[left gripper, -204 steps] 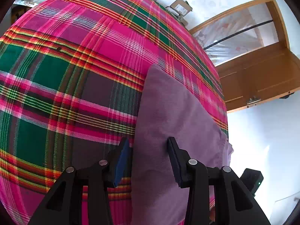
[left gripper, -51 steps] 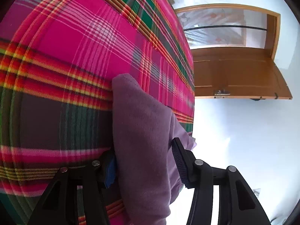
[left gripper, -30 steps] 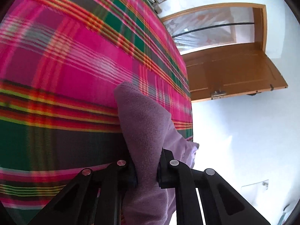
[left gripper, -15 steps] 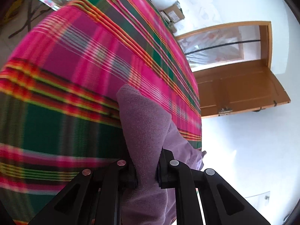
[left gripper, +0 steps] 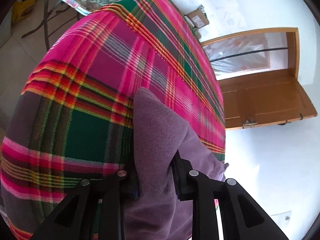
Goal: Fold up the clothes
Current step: 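Open both tools and release the purple garment onto the bedspread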
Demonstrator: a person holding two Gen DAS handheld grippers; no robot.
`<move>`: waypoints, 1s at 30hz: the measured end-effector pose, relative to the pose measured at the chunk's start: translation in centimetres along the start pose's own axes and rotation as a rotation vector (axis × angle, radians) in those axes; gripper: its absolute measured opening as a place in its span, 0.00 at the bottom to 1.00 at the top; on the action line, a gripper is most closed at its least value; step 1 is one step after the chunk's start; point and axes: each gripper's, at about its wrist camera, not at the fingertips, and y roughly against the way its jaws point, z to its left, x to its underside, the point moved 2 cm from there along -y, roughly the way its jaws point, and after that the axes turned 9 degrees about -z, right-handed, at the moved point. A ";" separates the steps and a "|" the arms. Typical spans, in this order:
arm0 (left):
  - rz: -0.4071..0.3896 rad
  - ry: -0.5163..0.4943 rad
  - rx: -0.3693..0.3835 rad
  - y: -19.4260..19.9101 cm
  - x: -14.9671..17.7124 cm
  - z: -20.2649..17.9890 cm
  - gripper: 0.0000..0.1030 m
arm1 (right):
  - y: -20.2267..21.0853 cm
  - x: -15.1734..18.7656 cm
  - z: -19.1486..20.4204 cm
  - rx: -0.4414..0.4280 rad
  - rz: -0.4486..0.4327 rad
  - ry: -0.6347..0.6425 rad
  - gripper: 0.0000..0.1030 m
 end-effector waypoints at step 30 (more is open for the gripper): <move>0.060 -0.454 -0.074 -6.7 12.6 -15.1 0.41 | 16.0 5.1 -20.3 0.547 -0.132 -0.405 0.32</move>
